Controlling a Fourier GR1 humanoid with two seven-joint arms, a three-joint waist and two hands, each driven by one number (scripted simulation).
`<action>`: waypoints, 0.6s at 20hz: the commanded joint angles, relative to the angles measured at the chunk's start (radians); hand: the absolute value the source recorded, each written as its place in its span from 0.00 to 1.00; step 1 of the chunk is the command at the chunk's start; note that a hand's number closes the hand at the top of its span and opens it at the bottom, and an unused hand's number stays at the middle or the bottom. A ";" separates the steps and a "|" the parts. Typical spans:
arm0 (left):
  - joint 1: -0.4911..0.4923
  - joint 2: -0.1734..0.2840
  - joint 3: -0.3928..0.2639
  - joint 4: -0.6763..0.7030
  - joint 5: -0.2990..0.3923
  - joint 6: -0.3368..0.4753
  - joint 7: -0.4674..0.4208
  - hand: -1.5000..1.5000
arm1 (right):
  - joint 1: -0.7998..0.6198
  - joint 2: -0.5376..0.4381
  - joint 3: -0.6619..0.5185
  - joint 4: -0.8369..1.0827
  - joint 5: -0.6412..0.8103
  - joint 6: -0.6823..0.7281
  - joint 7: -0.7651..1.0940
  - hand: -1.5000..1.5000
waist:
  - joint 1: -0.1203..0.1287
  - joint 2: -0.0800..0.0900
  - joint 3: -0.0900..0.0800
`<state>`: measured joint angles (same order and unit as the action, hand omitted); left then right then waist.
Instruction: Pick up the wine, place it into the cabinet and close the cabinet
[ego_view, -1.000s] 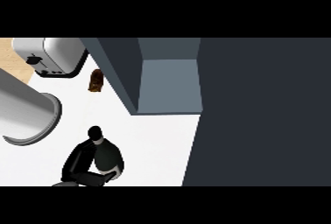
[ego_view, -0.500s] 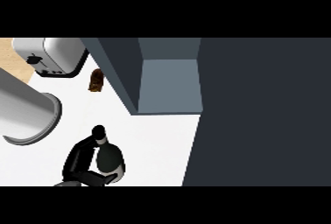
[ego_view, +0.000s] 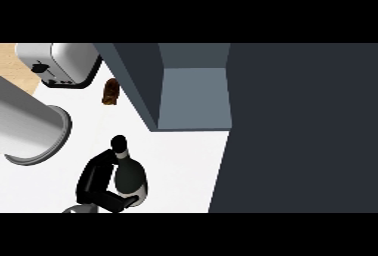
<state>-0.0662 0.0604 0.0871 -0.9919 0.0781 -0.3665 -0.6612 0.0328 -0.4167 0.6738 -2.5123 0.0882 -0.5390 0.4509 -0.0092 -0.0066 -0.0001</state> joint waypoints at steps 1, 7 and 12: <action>0.061 -0.007 -0.024 -0.163 0.035 -0.019 0.088 1.00 | 0.073 -0.050 -0.017 -0.204 0.045 0.008 0.031 0.00 | 0.005 -0.001 0.001; 0.145 -0.059 -0.231 -0.256 0.042 0.112 0.064 1.00 | 0.066 -0.036 0.006 -0.178 0.058 -0.010 0.033 0.00 | 0.001 0.001 0.000; 0.124 -0.060 -0.259 -0.437 0.084 0.164 0.297 1.00 | 0.061 -0.048 -0.009 -0.189 0.037 -0.008 0.038 0.00 | 0.001 0.001 0.000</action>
<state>0.0600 0.0067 -0.1122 -1.3278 0.1366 -0.2668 -0.4694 0.0548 -0.4529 0.6497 -2.5133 0.0808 -0.5452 0.4066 -0.0084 -0.0064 0.0001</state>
